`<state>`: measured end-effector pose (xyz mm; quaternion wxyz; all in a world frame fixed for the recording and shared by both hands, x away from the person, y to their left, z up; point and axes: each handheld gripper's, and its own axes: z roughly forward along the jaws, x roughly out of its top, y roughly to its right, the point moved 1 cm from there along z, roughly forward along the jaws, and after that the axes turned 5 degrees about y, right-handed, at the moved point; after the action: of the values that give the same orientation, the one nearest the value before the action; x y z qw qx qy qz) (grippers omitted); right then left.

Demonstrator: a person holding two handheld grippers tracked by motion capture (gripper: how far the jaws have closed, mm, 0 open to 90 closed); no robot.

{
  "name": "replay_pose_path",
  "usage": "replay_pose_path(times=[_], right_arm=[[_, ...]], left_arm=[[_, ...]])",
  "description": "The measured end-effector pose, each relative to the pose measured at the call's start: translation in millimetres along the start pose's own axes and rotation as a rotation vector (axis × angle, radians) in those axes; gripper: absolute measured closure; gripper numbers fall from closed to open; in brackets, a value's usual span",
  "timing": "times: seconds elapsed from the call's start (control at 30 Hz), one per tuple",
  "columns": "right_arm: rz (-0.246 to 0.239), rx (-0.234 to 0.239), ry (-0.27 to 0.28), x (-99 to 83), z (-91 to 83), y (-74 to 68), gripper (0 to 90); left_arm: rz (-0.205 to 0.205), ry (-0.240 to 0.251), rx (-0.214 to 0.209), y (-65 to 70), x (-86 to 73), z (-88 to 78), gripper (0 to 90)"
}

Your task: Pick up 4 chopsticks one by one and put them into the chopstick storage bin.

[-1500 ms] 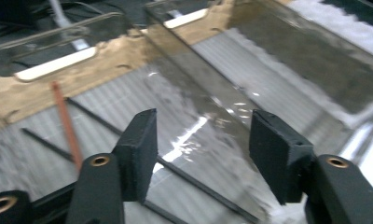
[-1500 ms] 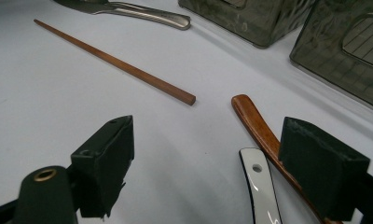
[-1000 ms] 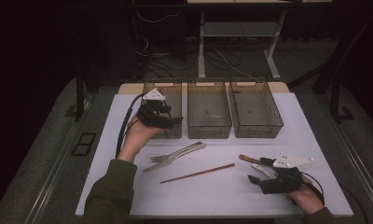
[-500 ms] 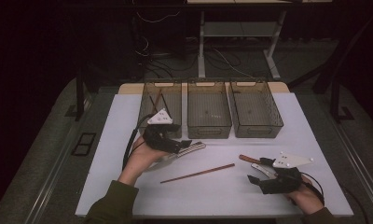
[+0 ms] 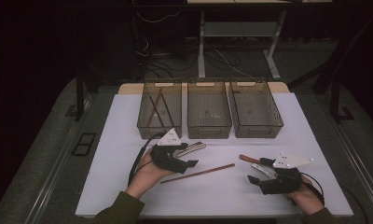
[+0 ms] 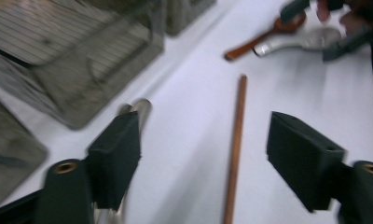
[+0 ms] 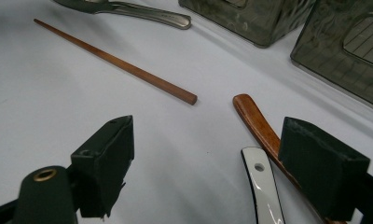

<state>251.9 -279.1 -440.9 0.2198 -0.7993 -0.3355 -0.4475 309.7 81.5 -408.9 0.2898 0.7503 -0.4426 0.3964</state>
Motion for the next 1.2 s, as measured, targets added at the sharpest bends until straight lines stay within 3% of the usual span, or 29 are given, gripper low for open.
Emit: replay_pose_path(times=[0.17, 0.37, 0.47, 0.6, 1.0, 1.2], right_arm=[[0.002, -0.001, -0.003, -0.2, 0.3, 0.2, 17.9], [0.002, -0.002, -0.006, -0.5, 0.4, 0.5, 17.9], [0.001, -0.001, -0.007, -0.6, 0.4, 0.4, 17.9], [0.002, 0.000, -0.008, -0.5, 0.5, 0.2, 17.9], [-0.003, 0.003, -0.012, -0.8, 1.6, 0.3, 17.9], [-0.007, 0.004, -0.014, -0.8, 2.2, -0.1, 17.9]], left_arm=[[0.006, -0.008, -0.029, 4.3, -9.2, 5.7, 41.6], [0.037, -0.058, -0.050, 6.8, -15.4, 16.6, 55.8], [0.074, -0.110, -0.033, 10.2, -19.1, 23.6, 61.5], [0.059, -0.120, -0.058, 12.4, -21.0, 29.6, 67.8], [0.023, -0.136, -0.112, 15.4, -25.3, 41.5, 76.8], [0.039, -0.142, -0.104, 18.3, -24.9, 46.9, 78.6]])
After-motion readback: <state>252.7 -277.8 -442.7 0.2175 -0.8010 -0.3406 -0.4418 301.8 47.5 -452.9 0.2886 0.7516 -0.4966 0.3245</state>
